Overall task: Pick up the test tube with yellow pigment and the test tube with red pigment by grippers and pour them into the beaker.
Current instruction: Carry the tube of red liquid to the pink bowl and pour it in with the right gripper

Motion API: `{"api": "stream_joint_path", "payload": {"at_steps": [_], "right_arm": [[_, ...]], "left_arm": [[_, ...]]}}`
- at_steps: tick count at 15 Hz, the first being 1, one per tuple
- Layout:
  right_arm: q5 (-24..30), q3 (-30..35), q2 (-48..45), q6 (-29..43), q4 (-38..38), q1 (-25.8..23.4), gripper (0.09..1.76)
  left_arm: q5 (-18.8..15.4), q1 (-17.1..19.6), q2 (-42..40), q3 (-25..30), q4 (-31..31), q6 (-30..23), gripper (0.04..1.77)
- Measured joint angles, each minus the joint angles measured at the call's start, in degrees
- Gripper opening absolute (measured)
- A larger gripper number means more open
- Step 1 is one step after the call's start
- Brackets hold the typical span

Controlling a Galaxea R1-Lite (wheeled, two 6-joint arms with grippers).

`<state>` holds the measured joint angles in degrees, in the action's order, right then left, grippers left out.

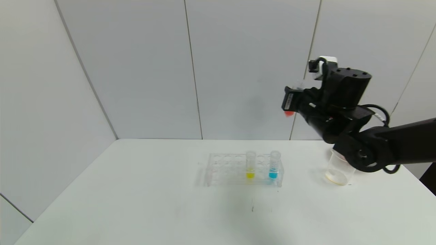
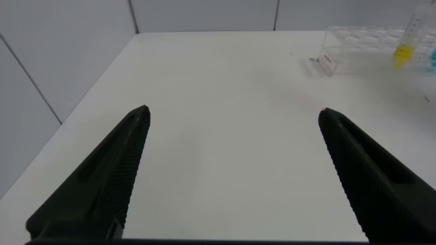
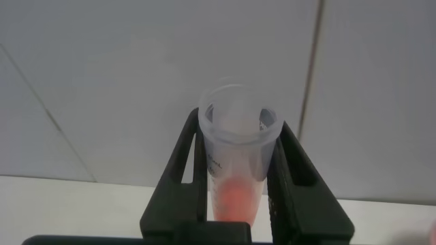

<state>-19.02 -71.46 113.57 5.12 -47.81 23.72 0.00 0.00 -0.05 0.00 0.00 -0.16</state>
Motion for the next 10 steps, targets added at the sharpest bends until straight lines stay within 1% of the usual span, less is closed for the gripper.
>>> {"api": "stream_joint_path", "payload": {"at_steps": [4, 5, 7, 8, 10], "right_arm": [[12.5, 7.7, -5.4, -0.1, -0.1, -14.9, 0.56], [17.2, 9.6, -6.4, -0.1, -0.1, -19.0, 0.56], [28.7, 12.5, -8.0, -0.5, 0.0, -26.7, 0.56], [34.9, 13.4, -8.6, -1.3, 0.0, -30.8, 0.56], [45.4, 14.0, -8.9, -5.1, -0.1, -37.9, 0.56]], "left_arm": [[0.0, 0.0, 0.0, 0.0, 0.0, 0.0, 1.76], [0.0, 0.0, 0.0, 0.0, 0.0, 0.0, 1.76], [0.0, 0.0, 0.0, 0.0, 0.0, 0.0, 1.76], [0.0, 0.0, 0.0, 0.0, 0.0, 0.0, 1.76], [0.0, 0.0, 0.0, 0.0, 0.0, 0.0, 1.76]]}}
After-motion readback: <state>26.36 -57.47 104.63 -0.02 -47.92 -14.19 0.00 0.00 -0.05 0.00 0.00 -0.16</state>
